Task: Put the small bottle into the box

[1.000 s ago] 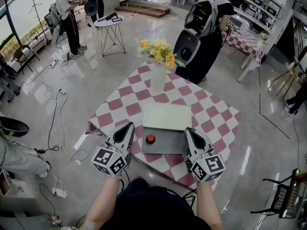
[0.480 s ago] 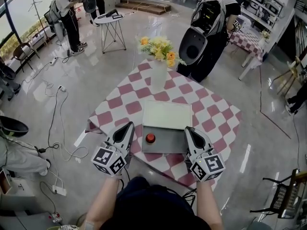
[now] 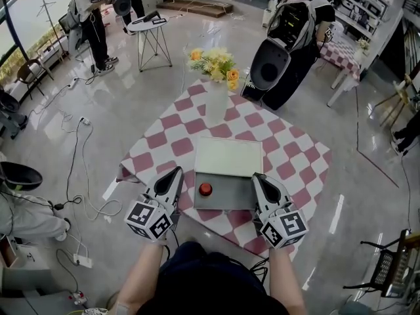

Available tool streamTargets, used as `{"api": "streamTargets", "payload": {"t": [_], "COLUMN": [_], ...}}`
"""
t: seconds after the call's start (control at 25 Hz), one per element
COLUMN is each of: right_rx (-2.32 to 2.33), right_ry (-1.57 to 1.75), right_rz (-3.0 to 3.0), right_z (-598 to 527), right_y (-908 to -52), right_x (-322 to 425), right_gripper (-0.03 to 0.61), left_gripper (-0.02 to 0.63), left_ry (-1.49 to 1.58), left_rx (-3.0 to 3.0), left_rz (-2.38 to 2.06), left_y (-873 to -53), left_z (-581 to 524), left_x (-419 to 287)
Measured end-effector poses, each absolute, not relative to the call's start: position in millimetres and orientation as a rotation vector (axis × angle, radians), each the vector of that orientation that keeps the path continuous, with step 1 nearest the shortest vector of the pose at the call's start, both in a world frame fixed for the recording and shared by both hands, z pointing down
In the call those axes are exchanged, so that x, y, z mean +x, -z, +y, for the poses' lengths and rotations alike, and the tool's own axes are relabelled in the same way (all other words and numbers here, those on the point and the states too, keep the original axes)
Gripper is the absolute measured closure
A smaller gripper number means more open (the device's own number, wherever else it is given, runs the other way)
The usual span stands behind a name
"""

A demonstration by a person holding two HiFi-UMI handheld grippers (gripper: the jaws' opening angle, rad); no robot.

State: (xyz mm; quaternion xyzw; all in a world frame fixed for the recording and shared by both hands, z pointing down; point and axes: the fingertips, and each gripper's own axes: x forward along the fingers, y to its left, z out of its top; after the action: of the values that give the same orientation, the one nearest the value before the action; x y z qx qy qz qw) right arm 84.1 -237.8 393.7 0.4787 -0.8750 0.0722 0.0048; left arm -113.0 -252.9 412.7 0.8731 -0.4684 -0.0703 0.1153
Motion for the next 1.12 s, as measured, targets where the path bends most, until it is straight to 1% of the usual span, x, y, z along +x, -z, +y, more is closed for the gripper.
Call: {"api": "streamTargets", "payload": {"t": [1.12], "right_rx": [1.457], "right_ry": [-0.236], "right_rz": [-2.721], "right_z": [-238], "right_y": [-404], "right_x": [80], "right_gripper": [0.575], "left_gripper": [0.612], "left_ry": [0.15], "left_rx": [2.554], "left_rz": [-1.336], "left_y": [-422], "left_z": [-249], "left_x": [-108]}}
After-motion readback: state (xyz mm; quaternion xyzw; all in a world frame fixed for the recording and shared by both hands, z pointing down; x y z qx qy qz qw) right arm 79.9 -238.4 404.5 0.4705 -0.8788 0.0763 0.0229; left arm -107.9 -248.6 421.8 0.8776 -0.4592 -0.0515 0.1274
